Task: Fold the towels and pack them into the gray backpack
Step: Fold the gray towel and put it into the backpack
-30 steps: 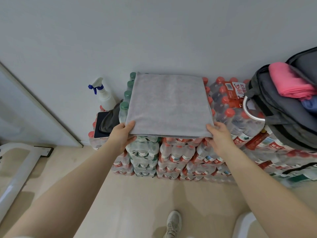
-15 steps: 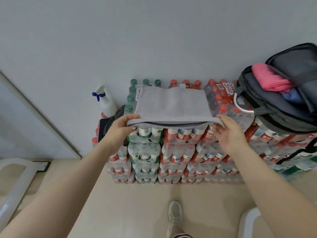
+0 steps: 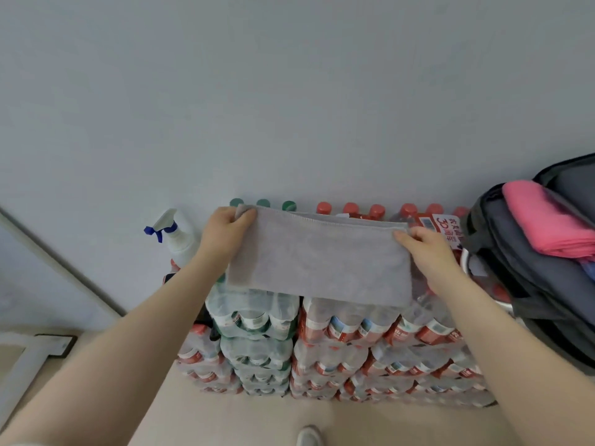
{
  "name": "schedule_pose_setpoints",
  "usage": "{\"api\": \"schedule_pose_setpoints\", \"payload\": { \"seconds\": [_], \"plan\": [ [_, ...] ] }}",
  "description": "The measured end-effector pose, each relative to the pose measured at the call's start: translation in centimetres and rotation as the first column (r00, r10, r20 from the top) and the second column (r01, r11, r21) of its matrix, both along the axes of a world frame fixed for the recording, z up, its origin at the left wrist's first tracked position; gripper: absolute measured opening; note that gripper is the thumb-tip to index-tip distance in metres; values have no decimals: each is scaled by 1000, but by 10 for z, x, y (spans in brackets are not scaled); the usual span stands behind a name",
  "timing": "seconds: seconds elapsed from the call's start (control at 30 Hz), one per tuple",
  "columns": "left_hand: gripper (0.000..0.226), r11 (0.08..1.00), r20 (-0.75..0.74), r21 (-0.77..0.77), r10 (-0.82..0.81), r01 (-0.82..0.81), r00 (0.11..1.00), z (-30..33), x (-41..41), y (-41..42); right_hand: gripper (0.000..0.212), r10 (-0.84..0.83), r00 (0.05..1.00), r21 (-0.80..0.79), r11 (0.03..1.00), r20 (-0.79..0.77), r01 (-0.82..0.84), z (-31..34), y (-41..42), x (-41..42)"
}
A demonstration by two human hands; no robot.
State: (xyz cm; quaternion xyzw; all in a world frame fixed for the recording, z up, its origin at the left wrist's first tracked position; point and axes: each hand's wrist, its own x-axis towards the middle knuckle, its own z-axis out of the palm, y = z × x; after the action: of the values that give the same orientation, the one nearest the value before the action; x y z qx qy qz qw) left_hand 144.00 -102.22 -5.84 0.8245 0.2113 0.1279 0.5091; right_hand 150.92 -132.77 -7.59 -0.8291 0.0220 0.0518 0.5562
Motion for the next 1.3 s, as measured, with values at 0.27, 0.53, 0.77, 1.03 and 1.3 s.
{"api": "schedule_pose_setpoints", "payload": {
  "seconds": [0.27, 0.53, 0.77, 1.03, 1.3],
  "plan": [
    [36, 920, -200, 385, 5, 75, 980, -35, 34, 2, 19, 239, 971, -368, 901, -23, -230, -19, 9, 41],
    [24, 817, -199, 573, 54, 72, 978, -32, 49, 3, 29, 299, 952, -449, 843, -66, -296, -10, 10, 61],
    [24, 680, -295, 721, 130, 132, 947, -41, 65, 0, 24, 217, 973, -707, 675, -85, -212, -16, 21, 65],
    [68, 459, -220, 788, -412, 411, 884, -51, 51, -36, 62, 692, 679, -863, 475, 244, -174, -20, 89, 20],
    [110, 546, -490, 651, -228, 527, 842, -58, 35, -33, 31, 425, 890, -795, 591, 164, -136, -26, 48, 47]
  ]
}}
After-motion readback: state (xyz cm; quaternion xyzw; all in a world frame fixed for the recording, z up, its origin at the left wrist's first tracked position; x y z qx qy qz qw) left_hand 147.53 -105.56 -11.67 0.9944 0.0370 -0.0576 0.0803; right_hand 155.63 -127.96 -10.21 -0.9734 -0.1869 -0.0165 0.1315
